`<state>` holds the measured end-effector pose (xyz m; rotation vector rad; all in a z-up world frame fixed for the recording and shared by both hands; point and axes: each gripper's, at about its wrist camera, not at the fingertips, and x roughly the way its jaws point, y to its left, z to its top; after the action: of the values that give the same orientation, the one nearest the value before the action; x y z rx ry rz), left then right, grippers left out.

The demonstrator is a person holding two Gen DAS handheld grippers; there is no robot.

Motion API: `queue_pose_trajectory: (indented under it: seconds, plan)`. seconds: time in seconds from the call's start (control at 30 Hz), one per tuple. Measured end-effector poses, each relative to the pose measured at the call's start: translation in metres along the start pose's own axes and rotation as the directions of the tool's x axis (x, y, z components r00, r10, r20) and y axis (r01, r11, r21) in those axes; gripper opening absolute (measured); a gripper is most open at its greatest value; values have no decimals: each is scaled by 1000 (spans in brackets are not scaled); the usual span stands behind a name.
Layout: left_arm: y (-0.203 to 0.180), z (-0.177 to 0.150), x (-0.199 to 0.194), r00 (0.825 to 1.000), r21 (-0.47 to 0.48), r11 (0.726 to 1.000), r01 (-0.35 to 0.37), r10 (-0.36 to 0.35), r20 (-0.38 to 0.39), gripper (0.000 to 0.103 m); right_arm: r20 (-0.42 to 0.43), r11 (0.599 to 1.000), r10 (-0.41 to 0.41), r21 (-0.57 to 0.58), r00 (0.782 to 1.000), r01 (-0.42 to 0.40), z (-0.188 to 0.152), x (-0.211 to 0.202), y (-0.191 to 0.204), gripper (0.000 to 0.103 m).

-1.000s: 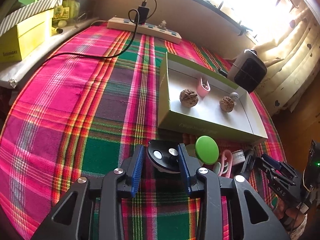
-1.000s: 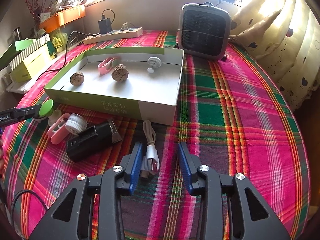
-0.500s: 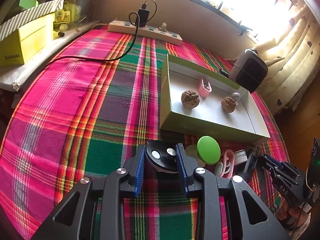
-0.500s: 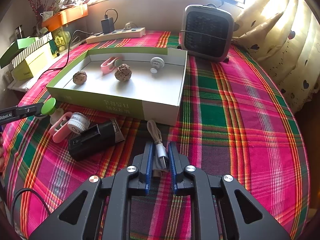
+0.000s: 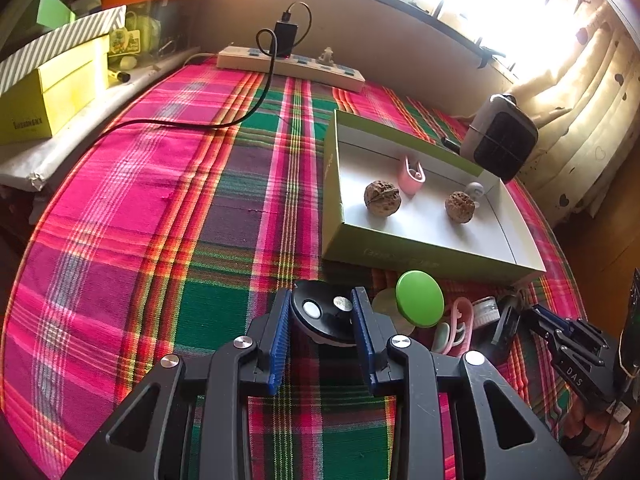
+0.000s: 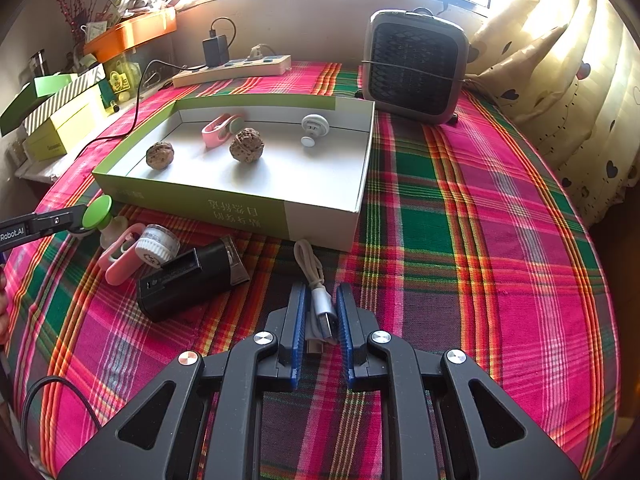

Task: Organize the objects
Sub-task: 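Grasp the black dotted disc with the left gripper while the right grasps the white USB cable, then carry the black disc in the left gripper over the box while the right carries the cable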

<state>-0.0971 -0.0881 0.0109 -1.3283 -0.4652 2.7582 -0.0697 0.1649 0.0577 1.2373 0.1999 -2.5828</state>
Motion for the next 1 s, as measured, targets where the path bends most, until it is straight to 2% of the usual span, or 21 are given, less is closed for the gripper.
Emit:
queue_pose_trajectory:
  seconds: [0.33,0.4,0.43,1.0]
  plan:
    - [-9,0,-13,998,59,997,-49,46,53,28,4,1000,2,-6,1000,-2,-1,-2,1,15]
    - [-10,0,-15,997,62,997,-49,45,57,28,7,1000,3,-5,1000,-2,-1,-3,2,15]
    - [-11,0,-16,997,65,997,-52,49,61,28,10,1000,2,-4,1000,-2,-1,-4,2,12]
    - [-23,-4,-29,995,113,992,-62,52,90,28,28,1000,6,3,1000,-6,-2,-14,0,12]
